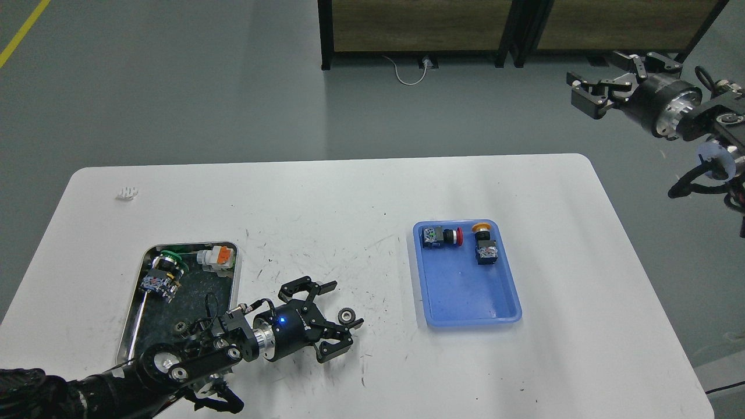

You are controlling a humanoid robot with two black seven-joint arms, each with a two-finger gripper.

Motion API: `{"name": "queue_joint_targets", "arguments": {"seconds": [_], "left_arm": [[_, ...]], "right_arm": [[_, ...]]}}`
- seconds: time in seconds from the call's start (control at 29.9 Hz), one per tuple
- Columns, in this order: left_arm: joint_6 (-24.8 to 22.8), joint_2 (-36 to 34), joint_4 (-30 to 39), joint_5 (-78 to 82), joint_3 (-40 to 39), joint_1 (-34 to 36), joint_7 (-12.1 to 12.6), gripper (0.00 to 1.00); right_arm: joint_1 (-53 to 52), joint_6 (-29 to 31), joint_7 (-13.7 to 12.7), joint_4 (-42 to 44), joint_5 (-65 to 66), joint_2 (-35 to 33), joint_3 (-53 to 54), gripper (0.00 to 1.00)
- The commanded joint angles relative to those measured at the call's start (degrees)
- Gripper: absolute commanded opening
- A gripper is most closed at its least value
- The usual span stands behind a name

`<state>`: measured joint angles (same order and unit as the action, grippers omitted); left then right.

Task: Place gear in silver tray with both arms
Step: 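Reach the left gripper toward the black gear on the table, then close the left gripper on the black gear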

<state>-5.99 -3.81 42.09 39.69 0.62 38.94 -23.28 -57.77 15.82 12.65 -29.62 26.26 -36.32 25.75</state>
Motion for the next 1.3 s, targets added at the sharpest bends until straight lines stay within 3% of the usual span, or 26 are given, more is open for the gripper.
{"name": "queue_joint_targets", "arguments": {"seconds": [0.0,0.7,1.07,1.17,1.27], "left_arm": [[-0.16,-0.14,0.01,0.04,1.75,0.0,-1.24,0.77],[-0.08,-0.41,-0.25,0.04,2.63,-0.09,-0.89,0.58],[-0.43,-0.41,-0.17,0.04,2.63,0.08,-0.81,0.3],[-0.52,-0.41,-0.17,0.04,2.63,0.17,-0.72,0.18],[-0.95,-0.32,0.01,-0.05,2.63,0.26,-0.63,0.17]], "right_arm": [[0.03,0.0,0.0,0.01,0.01,0.02,0.0,0.86],[0.03,0.0,0.0,-0.35,0.1,-0.07,0.0,0.86],[0.03,0.0,0.0,-0.35,0.28,-0.07,0.0,0.86],[0.11,0.0,0.0,-0.35,0.28,-0.07,0.0,0.86],[0.03,0.0,0.0,-0.35,0.28,-0.07,0.0,0.86]]}}
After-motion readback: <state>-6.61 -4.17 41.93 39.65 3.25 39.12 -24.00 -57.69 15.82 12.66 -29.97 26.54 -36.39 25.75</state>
